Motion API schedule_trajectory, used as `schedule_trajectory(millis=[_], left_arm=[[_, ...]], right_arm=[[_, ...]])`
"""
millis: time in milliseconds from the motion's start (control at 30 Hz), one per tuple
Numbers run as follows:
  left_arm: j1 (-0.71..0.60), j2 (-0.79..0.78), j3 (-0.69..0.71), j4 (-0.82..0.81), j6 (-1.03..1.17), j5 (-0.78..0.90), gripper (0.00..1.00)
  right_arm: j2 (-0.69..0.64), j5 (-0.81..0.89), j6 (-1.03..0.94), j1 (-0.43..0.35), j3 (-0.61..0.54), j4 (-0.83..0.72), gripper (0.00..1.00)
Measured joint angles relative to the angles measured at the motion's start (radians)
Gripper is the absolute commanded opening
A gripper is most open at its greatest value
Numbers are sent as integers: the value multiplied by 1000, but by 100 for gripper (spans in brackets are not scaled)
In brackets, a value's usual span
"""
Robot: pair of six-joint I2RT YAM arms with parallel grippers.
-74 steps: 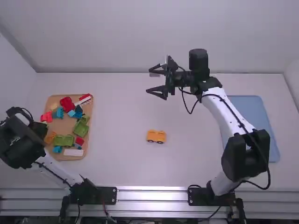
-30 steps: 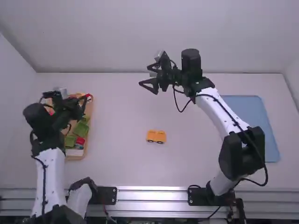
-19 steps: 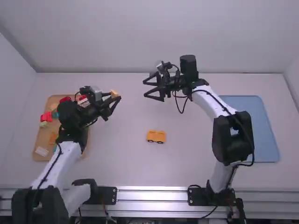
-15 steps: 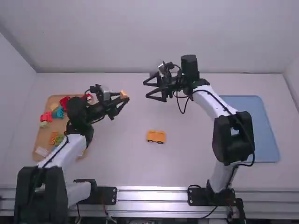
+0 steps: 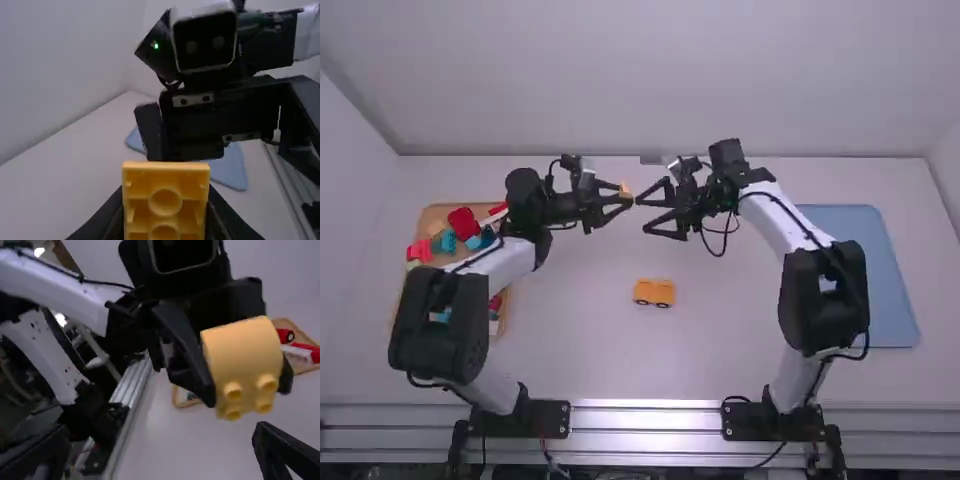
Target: Assemble lego blocks to make yellow taxi
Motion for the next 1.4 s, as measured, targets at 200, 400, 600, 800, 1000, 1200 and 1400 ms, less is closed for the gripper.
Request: schedule_trajectory(millis=[200, 400, 600, 800, 1000, 1200, 1400], left_arm=[[-46, 8, 2, -2, 0, 77, 2], [-69, 8, -3, -6, 5, 96, 2], [-69, 8, -4, -1, 39, 103, 2], [-69, 8, -4, 1, 50, 99, 2], [-69, 8, -4, 68, 41, 100, 2], [-69, 9, -4, 130, 5, 97, 2], [-69, 9, -4, 153, -23, 87, 2]], right_arm=[[-61, 80, 0, -2, 1, 171, 86], [-61, 114, 22, 21, 1, 175, 70], [-61, 134, 42, 36, 1, 171, 51], [-61, 125, 42, 33, 1, 172, 45], [-61, 82, 39, 29, 1, 210, 45], [-61, 48, 43, 27, 1, 259, 47], [-61, 40, 108, 27, 0, 359, 48]])
